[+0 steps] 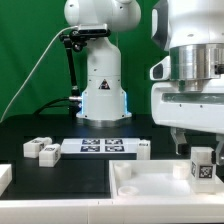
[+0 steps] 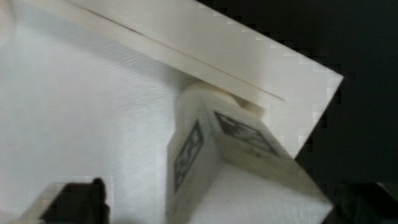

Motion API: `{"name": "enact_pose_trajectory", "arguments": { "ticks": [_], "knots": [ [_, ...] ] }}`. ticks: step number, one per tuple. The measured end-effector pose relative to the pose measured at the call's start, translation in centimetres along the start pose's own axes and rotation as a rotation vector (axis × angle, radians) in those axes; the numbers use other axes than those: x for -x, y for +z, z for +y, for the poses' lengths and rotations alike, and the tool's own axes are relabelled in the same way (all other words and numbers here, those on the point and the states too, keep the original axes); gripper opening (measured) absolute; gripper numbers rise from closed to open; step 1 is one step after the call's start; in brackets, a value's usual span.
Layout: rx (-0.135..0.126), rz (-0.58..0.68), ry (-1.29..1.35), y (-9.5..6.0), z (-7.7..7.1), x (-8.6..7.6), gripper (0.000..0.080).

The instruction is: Assemble one leg

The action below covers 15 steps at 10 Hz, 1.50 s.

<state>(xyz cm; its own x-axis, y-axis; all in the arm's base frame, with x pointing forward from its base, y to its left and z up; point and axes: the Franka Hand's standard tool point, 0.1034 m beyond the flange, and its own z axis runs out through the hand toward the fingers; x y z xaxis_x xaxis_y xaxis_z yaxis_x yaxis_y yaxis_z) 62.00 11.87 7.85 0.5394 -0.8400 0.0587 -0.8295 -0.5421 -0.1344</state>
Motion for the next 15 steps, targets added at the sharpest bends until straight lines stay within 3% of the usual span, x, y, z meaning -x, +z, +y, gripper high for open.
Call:
{"name": "enact_pose_trajectory", "arguments": {
  "ticks": [4,9,10,11,12,13,15],
  "knots": [
    [0.001,0.001,-0.396,0.06,-0.08,-0.15,0.0649],
    [0.022,0.013,-0.875,0.15,-0.27,0.36,0.0649],
    [0.023,0.013,-0.903,0.16,-0.22,0.28,0.0562],
    [0.023,0.013,-0.905,0.17,-0.21,0.27,0.0426],
    [0.023,0.013,-0.904,0.17,-0.21,0.27,0.0426],
    [0.023,0.012,-0.895,0.17,-0.2,0.26,0.029],
    [0.021,0.013,-0.851,0.16,-0.2,0.23,0.0291]
  ]
}}
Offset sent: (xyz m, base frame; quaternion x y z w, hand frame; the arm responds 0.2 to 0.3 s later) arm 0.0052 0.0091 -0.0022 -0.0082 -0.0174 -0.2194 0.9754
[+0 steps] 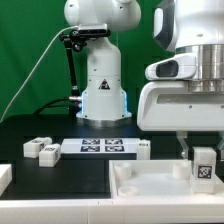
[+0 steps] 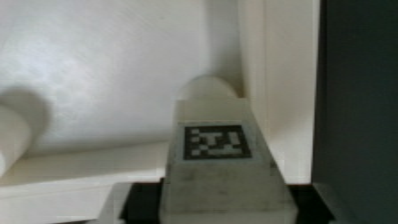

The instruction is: Assemble one leg

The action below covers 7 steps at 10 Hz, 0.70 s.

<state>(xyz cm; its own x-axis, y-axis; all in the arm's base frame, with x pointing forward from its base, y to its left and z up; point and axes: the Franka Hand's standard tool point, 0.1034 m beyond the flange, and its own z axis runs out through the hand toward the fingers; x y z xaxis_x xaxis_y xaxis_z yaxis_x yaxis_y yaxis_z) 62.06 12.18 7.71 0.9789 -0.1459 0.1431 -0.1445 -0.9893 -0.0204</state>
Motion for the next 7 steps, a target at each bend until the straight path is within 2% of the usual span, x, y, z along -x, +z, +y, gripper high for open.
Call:
{"name": "enact_pose_trajectory", "arguments": {
  "ticks": [3,7],
  "knots": [
    [-0.012,0.019,0.418,0.11,0.11,0.13,0.0291],
    [0.001,0.033,1.071,0.16,-0.01,0.28,0.0292]
  ]
}}
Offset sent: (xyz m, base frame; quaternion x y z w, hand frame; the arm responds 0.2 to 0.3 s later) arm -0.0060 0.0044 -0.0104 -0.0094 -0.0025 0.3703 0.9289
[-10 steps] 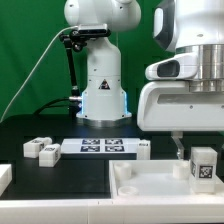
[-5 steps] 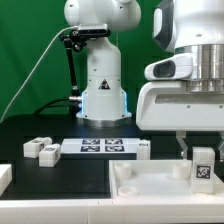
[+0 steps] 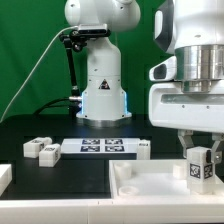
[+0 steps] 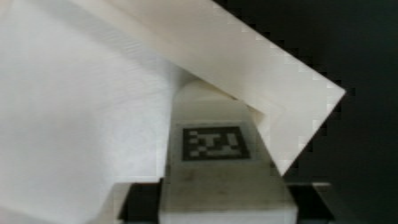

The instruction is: Assemble one leg

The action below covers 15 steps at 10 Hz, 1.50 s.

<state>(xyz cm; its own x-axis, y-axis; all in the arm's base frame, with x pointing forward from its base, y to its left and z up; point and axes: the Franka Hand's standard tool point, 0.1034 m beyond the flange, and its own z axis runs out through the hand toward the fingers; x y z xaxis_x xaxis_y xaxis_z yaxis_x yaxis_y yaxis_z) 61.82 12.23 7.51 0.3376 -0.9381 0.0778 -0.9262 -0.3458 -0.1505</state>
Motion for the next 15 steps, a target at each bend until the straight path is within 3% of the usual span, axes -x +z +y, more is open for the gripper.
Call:
{"name": "enact_pose_trajectory", "arguments": {
  "ticks": [6,8,9,12,15],
  "knots": [
    [0.008,0.003,0.086,0.02,-0.07,-0.16,0.0294],
    [0.008,0.003,0.086,0.02,-0.07,-0.16,0.053],
    [0.008,0.003,0.086,0.02,-0.07,-0.16,0.0611],
    [0.008,0.003,0.086,0.02,-0.07,-0.16,0.0647],
    [0.006,0.008,-0.24,-0.18,-0.26,-0.72,0.0649]
  ]
}}
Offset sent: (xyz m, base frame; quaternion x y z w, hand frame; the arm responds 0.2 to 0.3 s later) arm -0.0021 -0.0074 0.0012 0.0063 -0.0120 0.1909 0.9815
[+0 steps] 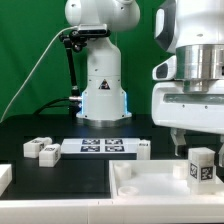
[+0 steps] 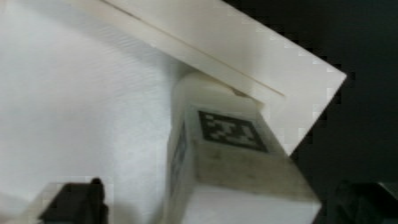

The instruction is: Assemble one leg

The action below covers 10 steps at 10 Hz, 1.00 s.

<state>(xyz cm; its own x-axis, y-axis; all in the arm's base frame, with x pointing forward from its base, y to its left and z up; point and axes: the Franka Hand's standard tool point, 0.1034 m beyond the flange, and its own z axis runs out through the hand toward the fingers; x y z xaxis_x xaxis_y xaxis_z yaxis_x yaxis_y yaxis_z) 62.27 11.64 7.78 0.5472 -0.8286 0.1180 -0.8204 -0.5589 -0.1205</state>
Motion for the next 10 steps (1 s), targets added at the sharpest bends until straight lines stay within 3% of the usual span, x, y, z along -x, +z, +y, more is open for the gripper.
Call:
{"name": "enact_pose_trajectory", "arguments": {
  "ticks": [2,10],
  "knots": [
    [0.017,-0.007,-0.227,-0.2,0.0,-0.4,0.0649],
    [0.017,-0.005,-0.895,0.1,-0.2,0.6,0.0649]
  ]
}}
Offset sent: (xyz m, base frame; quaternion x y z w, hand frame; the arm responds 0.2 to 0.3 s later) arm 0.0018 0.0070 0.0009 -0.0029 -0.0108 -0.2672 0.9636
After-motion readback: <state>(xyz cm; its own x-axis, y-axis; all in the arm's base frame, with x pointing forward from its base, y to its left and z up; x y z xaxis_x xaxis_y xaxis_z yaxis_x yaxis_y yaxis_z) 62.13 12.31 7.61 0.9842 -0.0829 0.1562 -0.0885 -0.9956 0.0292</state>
